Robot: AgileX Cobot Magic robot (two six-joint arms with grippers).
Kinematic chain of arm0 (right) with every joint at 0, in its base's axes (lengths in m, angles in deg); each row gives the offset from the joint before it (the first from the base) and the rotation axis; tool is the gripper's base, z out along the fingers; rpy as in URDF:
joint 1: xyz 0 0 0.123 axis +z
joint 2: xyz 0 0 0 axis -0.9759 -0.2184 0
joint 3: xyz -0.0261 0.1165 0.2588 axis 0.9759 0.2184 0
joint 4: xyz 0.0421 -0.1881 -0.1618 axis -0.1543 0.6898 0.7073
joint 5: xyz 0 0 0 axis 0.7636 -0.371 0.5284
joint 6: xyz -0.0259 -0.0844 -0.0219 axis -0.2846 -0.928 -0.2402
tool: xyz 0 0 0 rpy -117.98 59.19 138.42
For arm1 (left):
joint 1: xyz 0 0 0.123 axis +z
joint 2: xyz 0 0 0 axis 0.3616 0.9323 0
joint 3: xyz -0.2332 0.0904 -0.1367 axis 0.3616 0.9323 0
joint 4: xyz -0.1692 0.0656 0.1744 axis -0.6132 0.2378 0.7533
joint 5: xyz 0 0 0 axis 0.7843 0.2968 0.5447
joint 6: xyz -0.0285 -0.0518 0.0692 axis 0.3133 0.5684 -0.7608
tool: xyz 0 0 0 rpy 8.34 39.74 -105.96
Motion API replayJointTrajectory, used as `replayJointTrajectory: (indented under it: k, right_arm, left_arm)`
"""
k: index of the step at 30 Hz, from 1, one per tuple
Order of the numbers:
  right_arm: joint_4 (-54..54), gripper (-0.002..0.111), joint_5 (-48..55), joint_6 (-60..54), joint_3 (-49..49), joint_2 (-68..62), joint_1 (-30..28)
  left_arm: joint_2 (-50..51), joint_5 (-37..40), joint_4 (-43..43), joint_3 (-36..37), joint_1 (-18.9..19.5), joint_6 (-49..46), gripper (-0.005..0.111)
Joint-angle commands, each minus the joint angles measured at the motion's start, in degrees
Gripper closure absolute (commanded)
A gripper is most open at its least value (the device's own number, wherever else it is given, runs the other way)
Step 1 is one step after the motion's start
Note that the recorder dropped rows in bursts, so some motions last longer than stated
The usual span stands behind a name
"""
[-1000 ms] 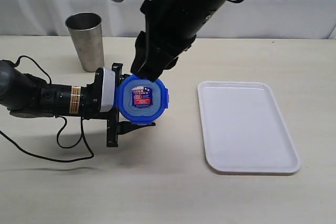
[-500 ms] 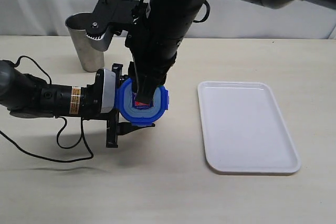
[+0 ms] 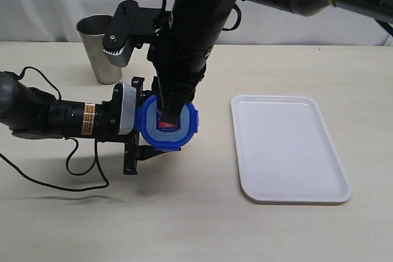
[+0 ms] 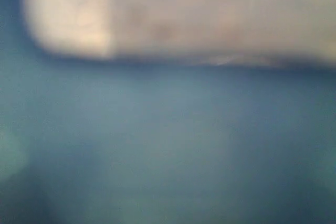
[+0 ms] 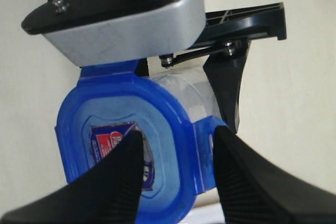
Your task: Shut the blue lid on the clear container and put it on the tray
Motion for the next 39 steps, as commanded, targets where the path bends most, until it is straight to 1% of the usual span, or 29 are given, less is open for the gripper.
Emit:
replayJointTrajectory:
  k: [1,7,12,18,22,32,35,39]
  right_arm:
    - [-0.68,0.068,5.03,-0.32,0.7,-1.82,0.1]
    - [-2.62,0.068,5.09,0.14,0.7,-1.95,0.1]
    - [-3.75,0.074,5.09,0.13,0.7,-3.56,0.1]
    - [-3.3,0.075,5.09,0.41,0.7,-4.36,0.1]
    - [-3.3,0.078,5.09,1.48,0.84,-4.86,0.1]
    - [-4.19,0.079,5.09,1.37,0.94,-5.67,0.1]
    - [-4.19,0.079,5.09,1.23,3.35,-5.67,0.1]
    - [-5.64,0.079,5.09,1.23,3.68,-5.9,0.1]
  left_arm:
    - [-0.39,-3.09,-1.97,0.17,-0.01,0.93,0.107]
    - [-0.39,-3.2,-1.97,0.17,-0.01,0.93,0.107]
    - [-0.39,-4.58,-1.97,0.17,-0.01,2.21,0.107]
    - [-0.39,-6.11,-1.97,0.17,-0.01,3.52,0.107]
    - [-0.39,-6.29,-2.22,0.17,-0.01,3.76,0.107]
    - [-0.39,-6.51,-3.09,0.17,-0.01,5.14,0.107]
    - [-0.39,-6.51,-3.37,0.17,-0.01,5.25,0.107]
    - [-0.39,-6.51,-3.72,0.17,-0.01,6.41,0.107]
